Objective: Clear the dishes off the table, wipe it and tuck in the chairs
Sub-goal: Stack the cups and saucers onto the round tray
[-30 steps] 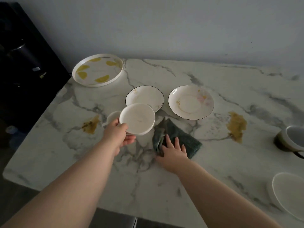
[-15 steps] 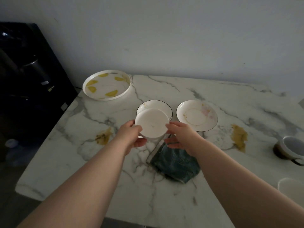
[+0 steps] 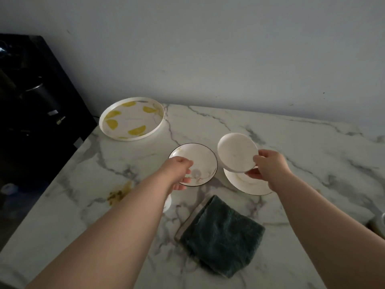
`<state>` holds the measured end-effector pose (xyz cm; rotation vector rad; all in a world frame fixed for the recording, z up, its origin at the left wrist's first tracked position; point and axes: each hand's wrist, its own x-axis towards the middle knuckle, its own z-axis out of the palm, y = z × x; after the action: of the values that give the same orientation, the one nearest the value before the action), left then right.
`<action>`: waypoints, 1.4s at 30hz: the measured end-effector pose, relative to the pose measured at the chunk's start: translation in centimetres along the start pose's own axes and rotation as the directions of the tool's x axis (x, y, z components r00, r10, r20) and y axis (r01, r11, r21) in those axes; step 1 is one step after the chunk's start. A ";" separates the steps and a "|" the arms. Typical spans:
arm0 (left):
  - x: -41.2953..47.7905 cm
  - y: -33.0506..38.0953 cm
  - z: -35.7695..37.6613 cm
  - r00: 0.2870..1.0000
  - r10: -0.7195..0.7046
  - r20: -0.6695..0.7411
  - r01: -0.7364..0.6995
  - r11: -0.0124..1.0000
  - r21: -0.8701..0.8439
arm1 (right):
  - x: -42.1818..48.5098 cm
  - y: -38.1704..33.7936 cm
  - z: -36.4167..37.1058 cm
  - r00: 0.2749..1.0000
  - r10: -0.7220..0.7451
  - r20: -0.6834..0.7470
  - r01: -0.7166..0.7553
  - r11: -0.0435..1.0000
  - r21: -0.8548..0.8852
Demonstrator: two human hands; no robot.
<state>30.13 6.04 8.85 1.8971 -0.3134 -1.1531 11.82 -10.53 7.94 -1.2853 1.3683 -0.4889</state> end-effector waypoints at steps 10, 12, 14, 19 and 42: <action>7.2 1.9 4.7 0.984 -0.026 -0.178 0.045 0.993 0.107 | 8.9 3.3 -4.0 0.992 0.122 -0.022 -0.124 0.977 -0.171; 7.8 2.3 5.7 0.986 -0.029 -0.166 0.048 0.992 0.116 | 9.6 3.8 -4.0 0.990 0.140 -0.016 -0.140 0.975 -0.171; 8.3 2.5 6.5 0.987 -0.027 -0.158 0.048 0.990 0.131 | 10.1 4.3 -4.0 0.988 0.152 -0.013 -0.152 0.974 -0.166; 9.0 2.7 8.3 0.992 -0.009 -0.129 0.033 0.982 0.185 | 10.7 4.8 -3.9 0.988 0.157 0.010 -0.154 0.978 -0.138; -0.1 -0.5 23.5 0.893 0.014 0.449 -0.253 0.842 0.477 | -10.3 13.2 -30.9 0.829 0.317 -0.460 -0.397 0.914 -0.085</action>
<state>10.81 -6.41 4.04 2.0065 -1.0973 -1.4908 -23.26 -9.02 9.54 -1.0502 2.0294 -0.4121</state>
